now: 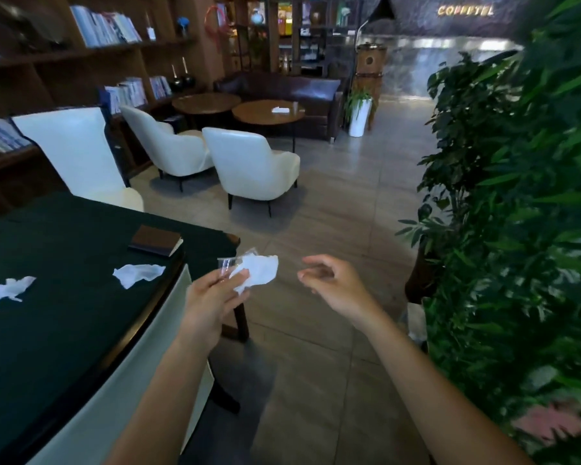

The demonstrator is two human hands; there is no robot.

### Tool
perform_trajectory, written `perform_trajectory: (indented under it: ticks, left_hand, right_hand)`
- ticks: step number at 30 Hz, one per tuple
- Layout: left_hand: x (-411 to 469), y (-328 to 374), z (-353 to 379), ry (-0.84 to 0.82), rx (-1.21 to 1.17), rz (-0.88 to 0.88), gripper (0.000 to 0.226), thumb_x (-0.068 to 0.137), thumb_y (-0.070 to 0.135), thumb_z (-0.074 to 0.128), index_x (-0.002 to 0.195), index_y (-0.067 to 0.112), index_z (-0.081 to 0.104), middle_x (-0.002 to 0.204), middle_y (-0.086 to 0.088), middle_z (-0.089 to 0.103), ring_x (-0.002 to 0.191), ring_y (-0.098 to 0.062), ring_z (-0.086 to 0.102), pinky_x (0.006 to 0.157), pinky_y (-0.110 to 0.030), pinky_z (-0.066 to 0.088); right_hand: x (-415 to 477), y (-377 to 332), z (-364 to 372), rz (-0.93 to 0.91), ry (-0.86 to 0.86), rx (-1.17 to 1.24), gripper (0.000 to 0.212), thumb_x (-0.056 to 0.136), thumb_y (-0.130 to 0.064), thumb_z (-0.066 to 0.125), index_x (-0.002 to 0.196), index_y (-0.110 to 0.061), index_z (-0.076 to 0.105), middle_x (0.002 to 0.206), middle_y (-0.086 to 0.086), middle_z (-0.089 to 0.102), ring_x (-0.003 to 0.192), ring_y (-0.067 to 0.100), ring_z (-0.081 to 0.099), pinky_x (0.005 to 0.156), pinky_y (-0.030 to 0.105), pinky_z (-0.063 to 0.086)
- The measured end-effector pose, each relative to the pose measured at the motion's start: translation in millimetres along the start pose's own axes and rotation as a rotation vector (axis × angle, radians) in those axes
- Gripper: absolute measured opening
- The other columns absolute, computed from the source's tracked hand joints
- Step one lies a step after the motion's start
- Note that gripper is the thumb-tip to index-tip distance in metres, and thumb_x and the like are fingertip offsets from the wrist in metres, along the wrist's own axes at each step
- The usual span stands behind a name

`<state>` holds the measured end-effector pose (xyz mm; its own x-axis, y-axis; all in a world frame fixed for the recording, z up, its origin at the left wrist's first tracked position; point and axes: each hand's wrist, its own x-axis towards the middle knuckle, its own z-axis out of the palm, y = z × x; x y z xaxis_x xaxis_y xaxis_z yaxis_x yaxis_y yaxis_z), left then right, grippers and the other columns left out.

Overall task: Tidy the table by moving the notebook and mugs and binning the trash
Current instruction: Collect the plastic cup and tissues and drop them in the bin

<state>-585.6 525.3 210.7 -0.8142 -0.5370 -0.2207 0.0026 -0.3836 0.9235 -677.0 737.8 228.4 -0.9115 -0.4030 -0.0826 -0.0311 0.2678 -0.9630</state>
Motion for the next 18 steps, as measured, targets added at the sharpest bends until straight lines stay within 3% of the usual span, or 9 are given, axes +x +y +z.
perform_trajectory:
  ticks: [3, 7, 10, 13, 15, 18]
  left_hand:
    - [31.7, 8.8, -2.8, 0.056, 0.003, 0.016, 0.02, 0.084, 0.005, 0.082, 0.103, 0.005, 0.076, 0.101, -0.007, 0.083, 0.1, -0.026, 0.078, 0.087, -0.035, 0.064]
    - [80.2, 19.9, -21.3, 0.145, -0.038, 0.039, 0.019, 0.085, 0.003, 0.08, 0.103, 0.002, 0.073, 0.102, -0.01, 0.081, 0.096, -0.025, 0.079, 0.077, -0.03, 0.066]
    - [124.7, 28.3, -40.1, 0.165, -0.042, 0.05, 0.017, 0.086, 0.005, 0.079, 0.103, 0.003, 0.076, 0.097, -0.006, 0.082, 0.096, -0.024, 0.079, 0.076, -0.027, 0.065]
    - [175.1, 37.5, -65.6, 0.215, -0.08, 0.058, 0.033, 0.084, 0.014, 0.083, 0.114, 0.002, 0.074, 0.11, -0.009, 0.081, 0.103, -0.025, 0.078, 0.077, -0.026, 0.064]
    - [208.2, 43.9, -84.1, 0.292, -0.114, 0.051, 0.036, 0.082, 0.016, 0.086, 0.114, 0.004, 0.074, 0.11, -0.009, 0.081, 0.102, -0.025, 0.079, 0.078, -0.027, 0.064]
    - [247.6, 49.0, -114.6, 0.396, -0.19, 0.067, 0.018, 0.085, 0.011, 0.083, 0.101, 0.008, 0.075, 0.1, -0.008, 0.083, 0.1, -0.028, 0.079, 0.082, -0.032, 0.064]
  right_hand:
    - [44.2, -4.9, -1.0, -0.019, -0.044, -0.019, 0.015, 0.087, -0.033, 0.077, 0.098, -0.04, 0.07, 0.104, -0.003, 0.076, 0.097, 0.014, 0.074, 0.093, 0.043, 0.06]
    - [109.8, -13.3, 19.0, -0.03, -0.158, -0.072, 0.022, 0.089, -0.039, 0.075, 0.11, -0.037, 0.07, 0.108, -0.003, 0.074, 0.1, 0.016, 0.072, 0.097, 0.045, 0.058]
    - [162.2, -24.4, 45.5, -0.057, -0.259, -0.124, 0.032, 0.091, -0.04, 0.071, 0.122, -0.03, 0.069, 0.11, -0.009, 0.073, 0.102, 0.008, 0.07, 0.093, 0.035, 0.059]
    - [216.0, -36.1, 82.7, -0.085, -0.35, -0.157, 0.031, 0.093, -0.037, 0.071, 0.123, -0.028, 0.069, 0.101, -0.017, 0.073, 0.088, -0.002, 0.07, 0.078, 0.017, 0.053]
    - [252.8, -38.7, 109.7, -0.09, -0.403, -0.185, 0.03, 0.093, -0.036, 0.071, 0.122, -0.029, 0.07, 0.1, -0.019, 0.073, 0.086, -0.006, 0.07, 0.079, 0.018, 0.054]
    - [304.2, -36.6, 155.1, -0.075, -0.482, -0.245, 0.03, 0.093, -0.036, 0.072, 0.122, -0.027, 0.071, 0.102, -0.013, 0.074, 0.086, -0.003, 0.071, 0.079, 0.018, 0.053]
